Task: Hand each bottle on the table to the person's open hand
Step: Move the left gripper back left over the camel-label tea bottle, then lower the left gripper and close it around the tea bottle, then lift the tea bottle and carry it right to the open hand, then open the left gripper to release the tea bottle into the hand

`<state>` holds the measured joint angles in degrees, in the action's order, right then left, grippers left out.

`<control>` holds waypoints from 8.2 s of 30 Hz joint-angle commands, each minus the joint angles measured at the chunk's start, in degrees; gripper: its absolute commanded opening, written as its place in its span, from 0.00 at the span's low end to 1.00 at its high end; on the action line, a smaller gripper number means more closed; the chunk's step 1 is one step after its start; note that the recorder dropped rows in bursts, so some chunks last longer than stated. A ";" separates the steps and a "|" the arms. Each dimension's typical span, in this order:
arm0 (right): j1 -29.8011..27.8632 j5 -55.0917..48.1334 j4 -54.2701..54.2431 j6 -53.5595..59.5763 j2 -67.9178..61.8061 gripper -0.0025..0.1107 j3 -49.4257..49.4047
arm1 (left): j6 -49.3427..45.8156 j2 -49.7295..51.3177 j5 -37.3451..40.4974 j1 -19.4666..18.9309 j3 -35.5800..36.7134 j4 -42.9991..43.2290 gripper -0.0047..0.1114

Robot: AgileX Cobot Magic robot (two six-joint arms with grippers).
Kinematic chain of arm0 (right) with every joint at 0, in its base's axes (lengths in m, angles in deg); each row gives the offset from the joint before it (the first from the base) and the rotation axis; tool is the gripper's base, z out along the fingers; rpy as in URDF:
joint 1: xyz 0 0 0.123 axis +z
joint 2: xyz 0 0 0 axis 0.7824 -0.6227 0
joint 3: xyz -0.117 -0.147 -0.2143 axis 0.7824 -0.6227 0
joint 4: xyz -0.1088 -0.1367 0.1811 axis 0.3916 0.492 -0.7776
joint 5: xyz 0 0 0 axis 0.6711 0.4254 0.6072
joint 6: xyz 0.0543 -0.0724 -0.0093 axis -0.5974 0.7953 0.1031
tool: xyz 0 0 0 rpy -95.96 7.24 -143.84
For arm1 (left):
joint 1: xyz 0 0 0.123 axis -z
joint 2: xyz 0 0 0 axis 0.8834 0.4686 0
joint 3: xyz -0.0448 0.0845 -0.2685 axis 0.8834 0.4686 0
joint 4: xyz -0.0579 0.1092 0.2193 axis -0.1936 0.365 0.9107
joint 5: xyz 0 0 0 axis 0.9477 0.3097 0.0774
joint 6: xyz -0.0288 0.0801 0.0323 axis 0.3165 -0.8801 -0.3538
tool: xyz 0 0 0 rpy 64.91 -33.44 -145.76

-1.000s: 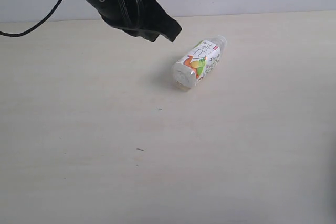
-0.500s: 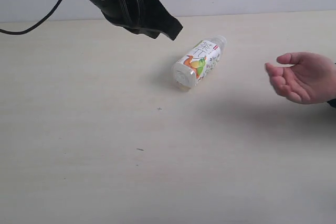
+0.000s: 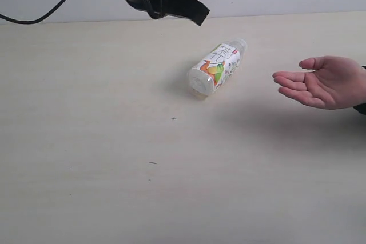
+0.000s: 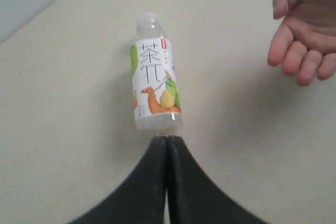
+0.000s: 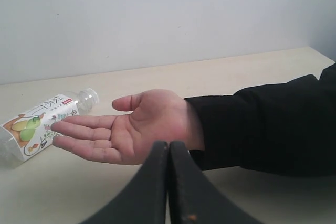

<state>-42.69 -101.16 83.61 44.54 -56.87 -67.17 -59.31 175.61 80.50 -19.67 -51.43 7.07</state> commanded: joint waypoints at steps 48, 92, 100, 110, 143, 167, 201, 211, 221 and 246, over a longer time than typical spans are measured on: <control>0.19 0.48 0.23 -0.03 0.32 0.02 -0.25 | 0.59 40.29 18.34 -2.46 -43.69 -1.35 0.94; 0.19 0.48 0.23 -0.03 0.32 0.02 -0.25 | 0.13 48.53 15.44 -2.34 -43.69 -2.81 0.04; 0.19 0.48 0.23 -0.03 0.32 0.02 -0.25 | -0.10 45.15 20.36 -2.34 -43.69 -2.81 0.04; 0.19 0.48 0.23 -0.03 0.32 0.02 -0.25 | -1.70 42.97 22.91 -0.60 -43.69 -4.15 0.04; 0.19 0.48 0.23 -0.03 0.32 0.02 -0.25 | 3.59 25.66 29.21 8.10 -43.69 -2.01 0.04; 0.19 0.48 0.23 -0.03 0.32 0.02 -0.25 | 32.80 22.26 23.68 17.21 -38.84 22.45 0.04; 0.19 0.48 0.23 -0.03 0.32 0.02 -0.25 | 48.63 27.36 -13.80 21.00 -20.66 12.67 0.04; 0.19 0.48 0.23 -0.03 0.32 0.02 -0.25 | 50.41 29.24 -16.35 20.74 -20.66 13.39 0.04; 0.19 0.48 0.23 -0.03 0.32 0.02 -0.25 | 50.41 29.24 -15.45 20.87 -20.66 13.39 0.04; 0.19 0.48 0.23 -0.03 0.32 0.02 -0.25 | 56.83 33.04 -15.91 20.51 -20.66 12.94 0.68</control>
<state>-42.69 -101.16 83.61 44.54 -56.87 -67.17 -2.91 208.48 65.32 1.01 -72.20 19.73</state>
